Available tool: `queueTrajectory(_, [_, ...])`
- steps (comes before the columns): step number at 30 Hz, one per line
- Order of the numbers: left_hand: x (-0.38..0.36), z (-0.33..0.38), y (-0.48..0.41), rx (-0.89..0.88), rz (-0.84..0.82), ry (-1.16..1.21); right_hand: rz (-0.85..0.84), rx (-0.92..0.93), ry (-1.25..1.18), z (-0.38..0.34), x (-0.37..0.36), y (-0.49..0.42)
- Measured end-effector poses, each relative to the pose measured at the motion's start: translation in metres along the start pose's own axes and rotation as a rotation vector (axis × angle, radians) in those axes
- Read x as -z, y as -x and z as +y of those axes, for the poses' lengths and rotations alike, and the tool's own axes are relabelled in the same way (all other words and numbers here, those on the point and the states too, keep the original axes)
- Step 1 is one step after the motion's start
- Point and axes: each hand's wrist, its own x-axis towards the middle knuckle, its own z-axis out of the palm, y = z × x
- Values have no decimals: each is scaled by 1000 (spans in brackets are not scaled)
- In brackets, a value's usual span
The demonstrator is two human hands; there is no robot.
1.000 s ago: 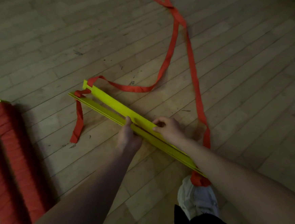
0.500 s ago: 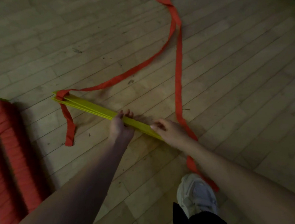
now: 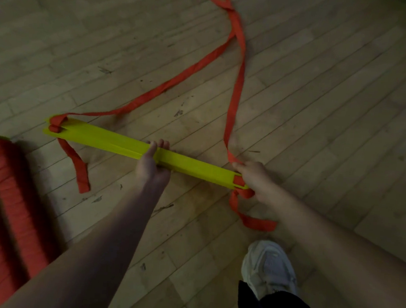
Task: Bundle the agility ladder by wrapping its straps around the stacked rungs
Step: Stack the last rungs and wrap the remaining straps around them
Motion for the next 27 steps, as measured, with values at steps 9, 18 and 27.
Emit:
queueTrajectory(9, [17, -55, 22, -23, 121, -243, 81, 164, -161, -23, -12, 7])
queueTrajectory(18, [24, -58, 42, -2, 112, -276, 43, 105, -230, -50, -19, -5])
queueTrajectory(27, [14, -55, 59, 123, 115, -458, -284, 25, -202, -56, -40, 1])
